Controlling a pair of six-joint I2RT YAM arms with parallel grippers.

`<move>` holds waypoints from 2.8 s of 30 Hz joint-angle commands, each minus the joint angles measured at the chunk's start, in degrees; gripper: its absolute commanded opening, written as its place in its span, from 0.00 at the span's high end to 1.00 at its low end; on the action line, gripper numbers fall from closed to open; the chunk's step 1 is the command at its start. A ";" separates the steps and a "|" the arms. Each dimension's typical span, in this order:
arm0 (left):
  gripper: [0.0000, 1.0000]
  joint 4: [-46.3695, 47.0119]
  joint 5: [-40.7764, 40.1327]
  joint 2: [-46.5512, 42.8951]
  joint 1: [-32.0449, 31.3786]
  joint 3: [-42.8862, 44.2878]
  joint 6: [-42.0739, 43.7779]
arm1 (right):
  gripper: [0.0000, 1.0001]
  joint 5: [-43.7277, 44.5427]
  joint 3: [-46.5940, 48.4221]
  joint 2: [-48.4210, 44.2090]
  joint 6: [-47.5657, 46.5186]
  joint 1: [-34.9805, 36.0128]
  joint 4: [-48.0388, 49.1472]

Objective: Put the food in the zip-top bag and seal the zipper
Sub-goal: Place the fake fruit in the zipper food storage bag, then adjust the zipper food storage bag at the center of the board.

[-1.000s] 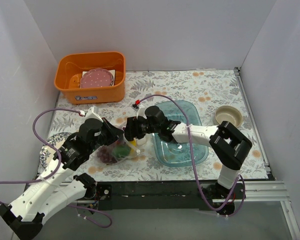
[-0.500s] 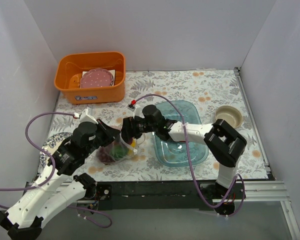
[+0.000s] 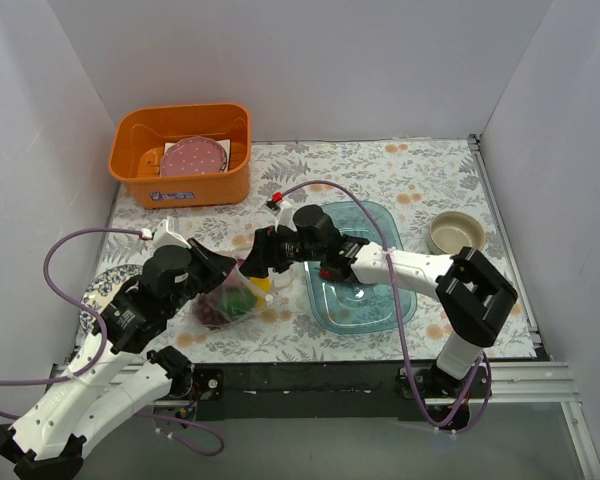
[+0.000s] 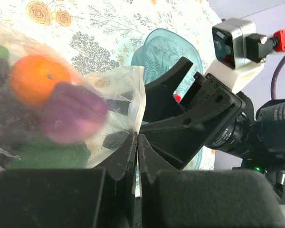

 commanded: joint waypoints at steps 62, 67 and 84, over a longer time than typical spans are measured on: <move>0.98 -10.91 -14.00 1.20 -0.10 8.80 1.48 | 0.97 8.03 12.42 -2.48 -8.80 1.69 -27.72; 1.00 -8.45 -8.39 4.72 -0.19 2.20 0.43 | 0.94 10.13 4.16 -3.27 -6.07 1.77 -26.12; 1.00 -2.21 -4.07 2.44 -0.10 2.28 2.88 | 0.23 34.45 4.16 -17.07 -8.09 -0.94 -41.06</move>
